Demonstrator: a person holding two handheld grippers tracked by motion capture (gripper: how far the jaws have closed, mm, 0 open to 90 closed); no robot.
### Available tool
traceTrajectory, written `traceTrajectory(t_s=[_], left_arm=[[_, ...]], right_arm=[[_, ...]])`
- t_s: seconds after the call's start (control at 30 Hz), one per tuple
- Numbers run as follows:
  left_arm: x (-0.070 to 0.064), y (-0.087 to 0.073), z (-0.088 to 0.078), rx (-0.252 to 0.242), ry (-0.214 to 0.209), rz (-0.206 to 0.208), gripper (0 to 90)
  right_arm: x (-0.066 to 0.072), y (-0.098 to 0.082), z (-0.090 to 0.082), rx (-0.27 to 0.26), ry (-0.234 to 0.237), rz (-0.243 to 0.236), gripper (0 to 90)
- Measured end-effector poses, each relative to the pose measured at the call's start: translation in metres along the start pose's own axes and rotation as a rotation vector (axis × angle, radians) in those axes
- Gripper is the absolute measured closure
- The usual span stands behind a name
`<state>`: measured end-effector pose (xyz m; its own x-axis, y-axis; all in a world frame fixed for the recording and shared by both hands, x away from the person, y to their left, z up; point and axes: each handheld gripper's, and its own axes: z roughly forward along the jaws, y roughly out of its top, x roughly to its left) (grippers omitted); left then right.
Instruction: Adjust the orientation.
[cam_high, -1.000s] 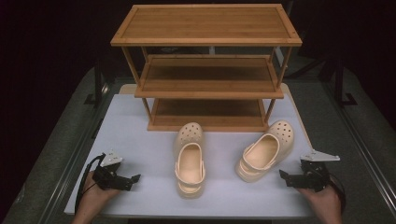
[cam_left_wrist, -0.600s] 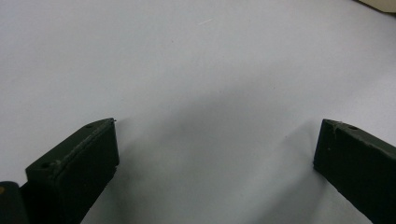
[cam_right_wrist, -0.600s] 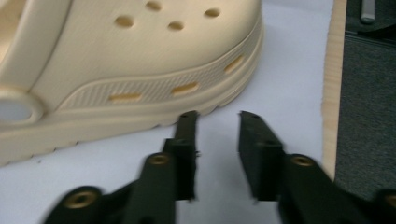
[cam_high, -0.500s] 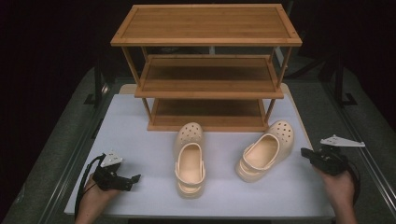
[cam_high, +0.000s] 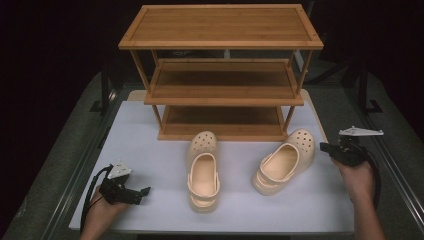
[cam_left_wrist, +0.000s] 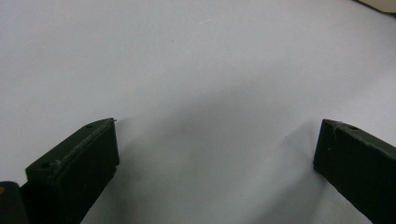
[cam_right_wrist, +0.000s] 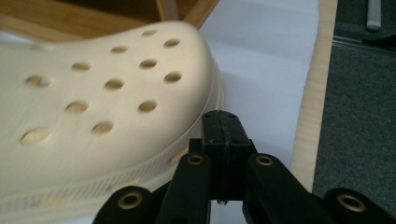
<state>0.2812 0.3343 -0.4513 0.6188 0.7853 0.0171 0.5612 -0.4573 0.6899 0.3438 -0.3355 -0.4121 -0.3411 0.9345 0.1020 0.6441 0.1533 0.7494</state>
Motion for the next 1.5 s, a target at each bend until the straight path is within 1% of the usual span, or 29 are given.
traceTrajectory(t_s=[0.03, 0.13, 0.17, 0.2, 0.23, 0.33, 0.4, 0.53, 0.63, 0.67, 0.77, 0.93, 1.0, 1.2, 1.27, 1.3, 1.33, 1.4, 1.5], left_arm=[[0.000, 0.000, 0.000, 0.000, 0.000, 0.000, 0.0], [0.000, 0.000, 0.000, 0.000, 0.000, -0.001, 0.0], [0.000, 0.000, 0.000, 0.000, -0.001, -0.001, 0.0], [0.000, 0.000, 0.000, 0.000, -0.001, -0.001, 0.0], [0.000, 0.000, 0.000, 0.000, -0.001, -0.002, 0.0], [0.000, 0.000, 0.000, 0.002, -0.001, -0.002, 0.0], [0.000, 0.000, 0.000, 0.003, -0.001, -0.001, 0.0], [0.000, 0.000, 0.000, 0.003, -0.001, -0.002, 0.0], [0.000, 0.000, 0.000, 0.003, -0.001, -0.002, 0.0], [0.000, 0.000, 0.000, 0.003, -0.001, -0.002, 0.0], [0.000, 0.000, 0.000, 0.003, -0.001, -0.002, 0.0], [0.000, 0.000, 0.000, 0.003, -0.001, -0.002, 0.0], [0.000, 0.000, 0.000, 0.003, -0.001, -0.002, 0.0], [0.000, 0.000, 0.000, 0.001, -0.001, -0.002, 0.0], [0.000, 0.000, 0.000, 0.002, -0.001, -0.001, 0.0], [0.000, 0.000, 0.000, 0.006, -0.001, -0.001, 0.0], [0.000, 0.000, 0.000, 0.003, -0.001, -0.002, 0.0], [0.000, 0.000, 0.000, 0.003, -0.001, -0.002, 0.0], [0.000, 0.000, 0.000, 0.004, -0.001, -0.001, 0.0]], right_arm=[[-0.005, 0.004, 0.005, 0.005, 0.005, 0.004, 89.7], [-0.009, 0.008, 0.009, 0.003, 0.008, 0.009, 89.7], [-0.012, 0.011, 0.013, -0.003, 0.010, 0.009, 89.7], [-0.012, 0.011, 0.013, -0.003, 0.010, 0.009, 89.7], [-0.015, 0.016, 0.017, 0.010, 0.008, 0.002, 89.7], [-0.017, 0.020, 0.020, 0.004, 0.012, 0.010, 89.7], [-0.019, 0.023, 0.023, 0.010, 0.017, 0.011, 89.7], [-0.018, 0.027, 0.028, 0.020, 0.020, -0.003, 89.7], [-0.016, 0.027, 0.032, 0.029, 0.031, -0.007, 89.7], [-0.014, 0.026, 0.034, 0.036, 0.042, -0.012, 89.7], [-0.011, 0.025, 0.036, 0.040, 0.046, -0.024, 89.8], [-0.008, 0.026, 0.035, 0.033, 0.061, -0.019, 89.8], [-0.006, 0.027, 0.035, 0.035, 0.063, -0.027, 89.8], [0.001, 0.026, 0.036, 0.043, 0.095, -0.042, 89.8], [0.003, 0.027, 0.037, 0.042, 0.095, -0.049, 89.8], [0.001, 0.029, 0.039, 0.036, 0.085, -0.054, 89.7], [0.001, 0.029, 0.039, 0.036, 0.085, -0.054, 89.7], [-0.002, 0.031, 0.042, 0.029, 0.072, -0.046, 89.7], [-0.006, 0.036, 0.049, 0.032, 0.075, -0.036, 89.7]])
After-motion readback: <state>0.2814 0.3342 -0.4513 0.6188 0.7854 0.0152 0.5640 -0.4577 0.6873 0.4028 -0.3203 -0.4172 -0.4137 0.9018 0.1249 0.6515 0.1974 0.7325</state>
